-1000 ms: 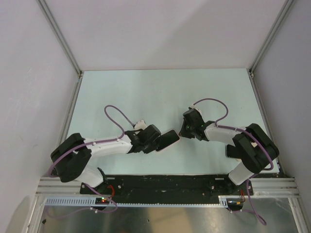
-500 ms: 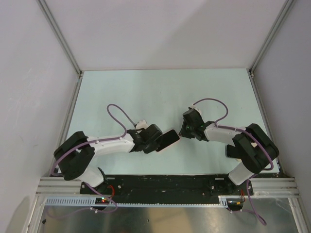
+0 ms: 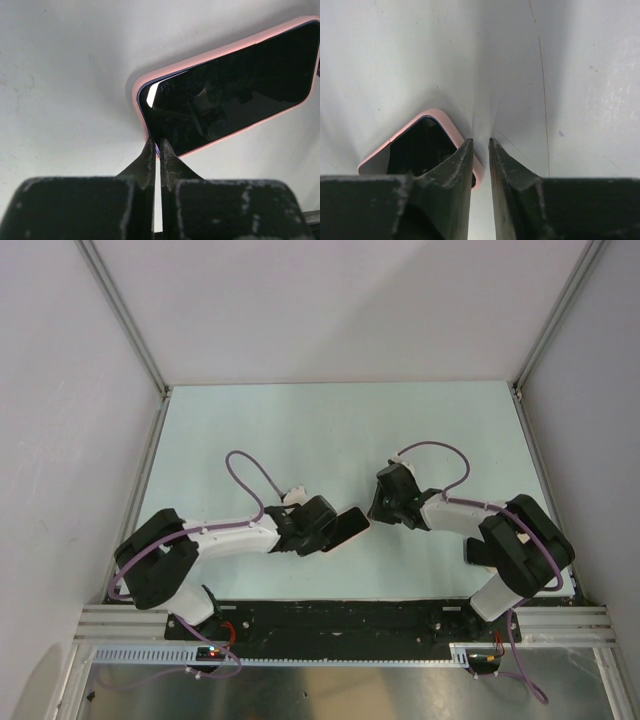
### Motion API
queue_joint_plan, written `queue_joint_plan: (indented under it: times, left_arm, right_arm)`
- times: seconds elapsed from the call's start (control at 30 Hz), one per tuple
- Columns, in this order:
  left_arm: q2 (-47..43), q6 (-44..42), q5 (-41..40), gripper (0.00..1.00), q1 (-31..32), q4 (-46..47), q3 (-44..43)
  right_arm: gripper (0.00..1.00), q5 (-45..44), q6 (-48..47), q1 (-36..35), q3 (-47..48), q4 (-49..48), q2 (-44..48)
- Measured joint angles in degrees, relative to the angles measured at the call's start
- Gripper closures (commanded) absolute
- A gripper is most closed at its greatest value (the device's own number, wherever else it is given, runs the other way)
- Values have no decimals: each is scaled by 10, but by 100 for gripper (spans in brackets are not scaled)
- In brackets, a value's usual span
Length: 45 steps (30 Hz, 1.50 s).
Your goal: Put the phone into the phone case
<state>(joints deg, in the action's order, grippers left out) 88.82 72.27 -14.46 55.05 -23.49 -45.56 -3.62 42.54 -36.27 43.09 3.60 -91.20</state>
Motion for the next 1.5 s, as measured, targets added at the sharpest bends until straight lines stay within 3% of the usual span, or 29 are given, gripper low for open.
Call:
queue_joint_plan:
  times: [0.23, 0.53, 0.77, 1.0, 1.17, 1.5]
  left_arm:
    - [-14, -51, 3, 84, 1, 6, 0]
    - [-24, -115, 31, 66, -4, 36, -33]
    - [-32, -214, 32, 63, -56, 31, -89]
    - [47, -305, 73, 60, -82, 24, -126]
    - [87, -331, 94, 60, -83, 16, -129]
    - [88, -361, 107, 59, -94, 14, -132]
  right_arm:
    - [56, 24, -21, 44, 7, 36, 20]
    - [56, 26, -31, 54, 7, 70, 76]
    - [58, 29, 0, 16, -50, 59, 100]
    - [60, 38, 28, 3, -68, 39, 100]
    - [70, 50, 39, 1, -68, 8, 81]
    - [72, 77, 43, 5, -44, -13, 35]
